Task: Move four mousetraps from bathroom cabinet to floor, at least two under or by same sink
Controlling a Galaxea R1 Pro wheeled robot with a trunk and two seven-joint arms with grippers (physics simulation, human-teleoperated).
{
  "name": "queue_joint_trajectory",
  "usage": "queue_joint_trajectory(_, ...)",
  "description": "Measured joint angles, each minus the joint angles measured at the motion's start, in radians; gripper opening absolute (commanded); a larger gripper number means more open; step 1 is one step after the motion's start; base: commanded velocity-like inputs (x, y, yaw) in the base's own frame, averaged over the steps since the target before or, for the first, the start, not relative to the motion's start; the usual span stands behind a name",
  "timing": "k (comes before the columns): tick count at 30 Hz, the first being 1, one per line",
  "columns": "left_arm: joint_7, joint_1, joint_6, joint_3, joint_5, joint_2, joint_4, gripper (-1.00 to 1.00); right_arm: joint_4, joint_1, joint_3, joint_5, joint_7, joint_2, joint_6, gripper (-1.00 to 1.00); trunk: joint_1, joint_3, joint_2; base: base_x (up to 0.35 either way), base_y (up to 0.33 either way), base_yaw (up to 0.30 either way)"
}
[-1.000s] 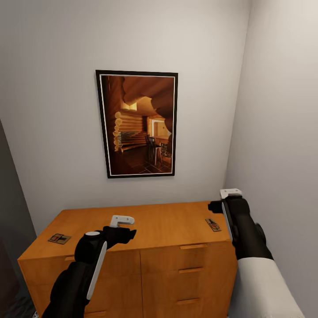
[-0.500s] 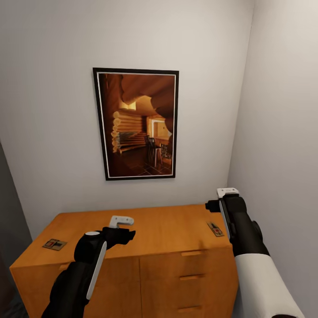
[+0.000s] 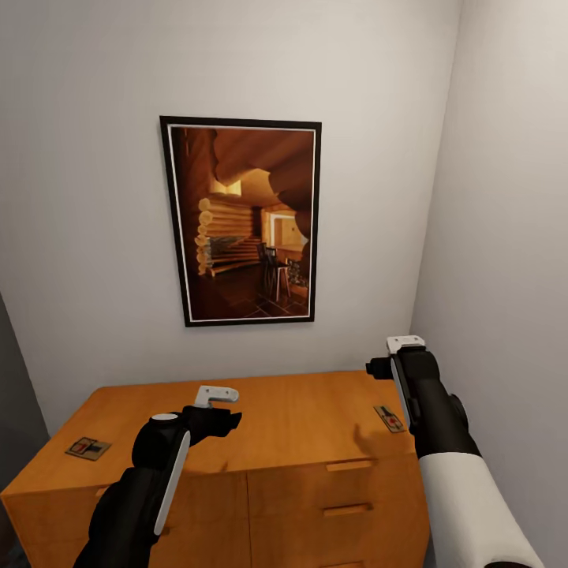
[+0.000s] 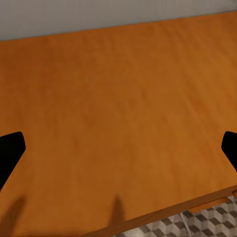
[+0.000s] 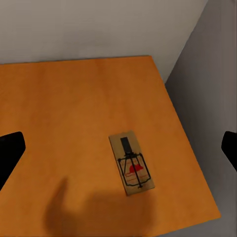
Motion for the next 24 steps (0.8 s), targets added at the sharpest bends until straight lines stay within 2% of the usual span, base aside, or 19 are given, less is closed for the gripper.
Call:
queue_joint_trajectory(11,0.001,0.000,0.000,0.002,0.003,0.000,0.000,1.00,0.025,0.000,0.000,-0.004,0.003,-0.011,0.000,1.00,0.000,0.000,0.000,0.004,0.000,0.000)
queue_joint_trajectory(17,0.001,0.000,0.000,0.003,0.005,0.001,0.001,1.00,0.144,0.000,-0.005,-0.008,0.008,-0.023,0.000,1.00,0.000,0.000,0.000,0.000,0.000,0.000)
queue_joint_trajectory(24,0.000,0.000,0.000,0.003,0.007,0.003,0.001,1.00,0.185,0.000,-0.006,-0.010,0.018,-0.045,0.000,1.00,0.000,0.000,0.000,0.000,0.000,0.000)
